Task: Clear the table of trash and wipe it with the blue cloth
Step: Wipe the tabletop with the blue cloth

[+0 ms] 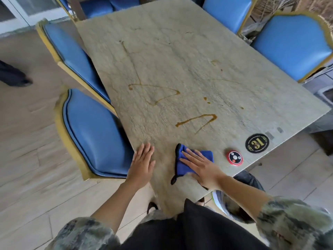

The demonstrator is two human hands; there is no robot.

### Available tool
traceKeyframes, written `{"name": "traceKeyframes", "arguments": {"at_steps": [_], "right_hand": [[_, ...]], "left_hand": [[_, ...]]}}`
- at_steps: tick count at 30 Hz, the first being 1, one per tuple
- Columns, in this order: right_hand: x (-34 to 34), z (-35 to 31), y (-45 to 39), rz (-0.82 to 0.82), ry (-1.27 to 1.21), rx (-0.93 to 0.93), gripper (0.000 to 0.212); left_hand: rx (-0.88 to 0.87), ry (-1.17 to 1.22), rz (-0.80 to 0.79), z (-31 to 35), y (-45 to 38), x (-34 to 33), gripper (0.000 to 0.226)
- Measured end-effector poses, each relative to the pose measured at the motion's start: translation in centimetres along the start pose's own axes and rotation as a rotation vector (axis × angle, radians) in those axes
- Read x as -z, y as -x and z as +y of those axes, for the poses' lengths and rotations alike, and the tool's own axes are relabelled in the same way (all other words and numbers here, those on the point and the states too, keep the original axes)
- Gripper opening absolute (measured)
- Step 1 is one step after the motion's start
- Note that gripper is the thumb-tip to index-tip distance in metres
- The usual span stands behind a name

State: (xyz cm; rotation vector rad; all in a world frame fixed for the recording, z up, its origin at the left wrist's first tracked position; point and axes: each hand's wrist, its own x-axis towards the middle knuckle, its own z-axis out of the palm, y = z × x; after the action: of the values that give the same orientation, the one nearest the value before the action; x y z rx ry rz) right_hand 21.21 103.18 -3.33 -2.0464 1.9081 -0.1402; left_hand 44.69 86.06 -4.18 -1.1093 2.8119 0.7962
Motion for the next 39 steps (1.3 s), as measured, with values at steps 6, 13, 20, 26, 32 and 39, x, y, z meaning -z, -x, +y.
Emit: {"name": "traceKeyframes", "arguments": {"at_steps": [6, 13, 20, 26, 32, 39], "right_hand": [[2.0, 3.8, -3.7, 0.091, -0.005, -0.329, 0.064], [0.1, -1.0, -5.0, 0.116, 0.074, -0.121, 0.056], [1.6, 6.4, -2.9, 0.073, 0.080, 0.191, 0.056], [3.9, 7.5, -8.4, 0.258, -0.149, -0.400, 0.054], [3.3, 2.6, -12.9, 0.141, -0.011, -0.057, 0.057], [2.6, 6.5, -8.7, 0.072, 0.101, 0.181, 0.052]], "left_hand": [[0.171, 0.075, 0.131, 3.1, 0.4, -0.7, 0.052], [0.333, 0.146, 0.354, 5.4, 0.6, -3.4, 0.050], [0.387, 0.151, 0.495, 7.2, 2.0, -5.3, 0.050], [0.448, 0.163, 0.521, 7.9, 2.1, -5.1, 0.048], [0.448, 0.175, 0.553, 7.9, 2.1, -5.0, 0.046], [0.624, 0.075, 0.675, 9.6, 0.3, -4.9, 0.039]]}}
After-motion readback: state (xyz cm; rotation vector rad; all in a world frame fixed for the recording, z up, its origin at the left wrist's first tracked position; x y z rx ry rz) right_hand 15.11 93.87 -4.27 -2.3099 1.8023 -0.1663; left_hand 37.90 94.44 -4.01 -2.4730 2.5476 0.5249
